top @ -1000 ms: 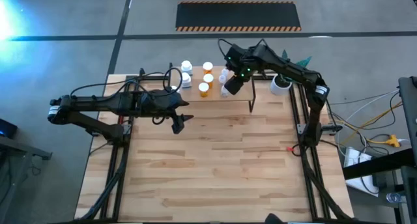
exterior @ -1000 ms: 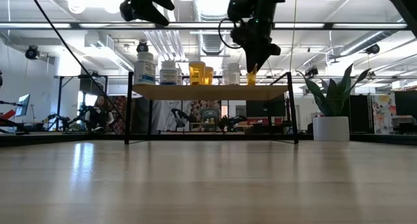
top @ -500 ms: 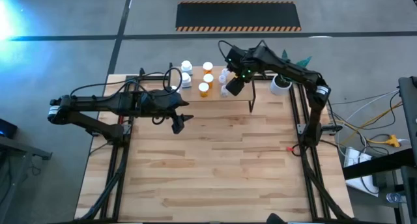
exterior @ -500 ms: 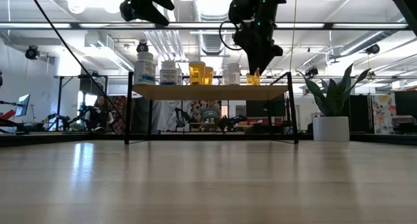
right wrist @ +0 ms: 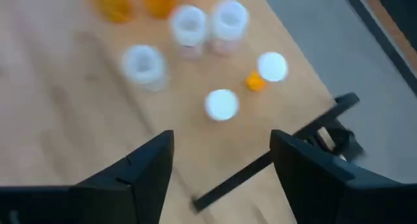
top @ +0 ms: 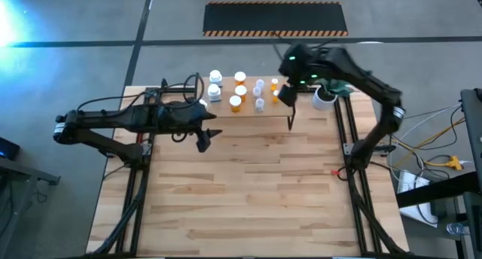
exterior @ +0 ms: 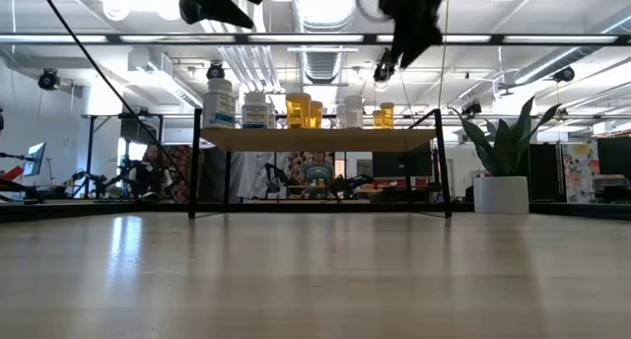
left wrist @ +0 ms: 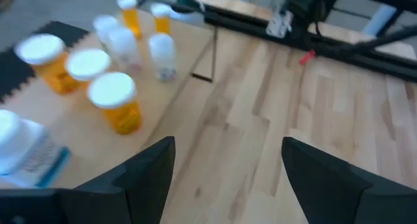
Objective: Pick and place medicine bottles onto shelf by color
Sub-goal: Return to Home position
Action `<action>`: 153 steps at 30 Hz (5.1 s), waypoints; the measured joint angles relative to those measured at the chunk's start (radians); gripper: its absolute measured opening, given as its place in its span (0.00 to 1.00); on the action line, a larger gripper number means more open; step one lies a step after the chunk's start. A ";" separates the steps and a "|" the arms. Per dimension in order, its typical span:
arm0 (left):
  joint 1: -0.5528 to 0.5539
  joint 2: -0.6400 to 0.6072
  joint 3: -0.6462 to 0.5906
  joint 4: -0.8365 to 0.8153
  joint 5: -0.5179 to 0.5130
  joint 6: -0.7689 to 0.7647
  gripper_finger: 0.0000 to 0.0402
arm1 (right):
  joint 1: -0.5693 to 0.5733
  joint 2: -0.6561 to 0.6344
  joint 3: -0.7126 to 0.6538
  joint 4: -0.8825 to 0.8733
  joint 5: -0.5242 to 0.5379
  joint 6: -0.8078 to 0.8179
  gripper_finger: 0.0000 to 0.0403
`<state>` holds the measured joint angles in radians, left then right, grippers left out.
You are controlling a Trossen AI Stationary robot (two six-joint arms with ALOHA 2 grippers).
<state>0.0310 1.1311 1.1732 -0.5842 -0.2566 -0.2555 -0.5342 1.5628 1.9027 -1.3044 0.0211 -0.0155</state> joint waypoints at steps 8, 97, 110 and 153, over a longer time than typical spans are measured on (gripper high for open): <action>0.002 -0.054 0.025 0.123 -0.128 0.057 0.66 | -0.003 -0.339 -0.316 0.260 -0.398 -0.024 0.51; 0.052 -0.372 -0.577 0.638 -0.161 -0.133 0.00 | 0.346 -1.495 -1.891 1.324 -0.097 0.247 0.02; 0.052 -0.721 -0.949 0.682 -0.061 0.089 0.01 | 0.346 -1.495 -1.891 1.326 -0.098 0.247 0.02; 0.052 -1.108 -1.167 0.624 0.256 0.106 0.01 | 0.346 -1.494 -1.891 1.331 -0.098 0.247 0.02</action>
<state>0.0826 0.0227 0.0059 0.0396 -0.0009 -0.1497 -0.1883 0.0686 0.0116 0.0261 -0.0772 0.2314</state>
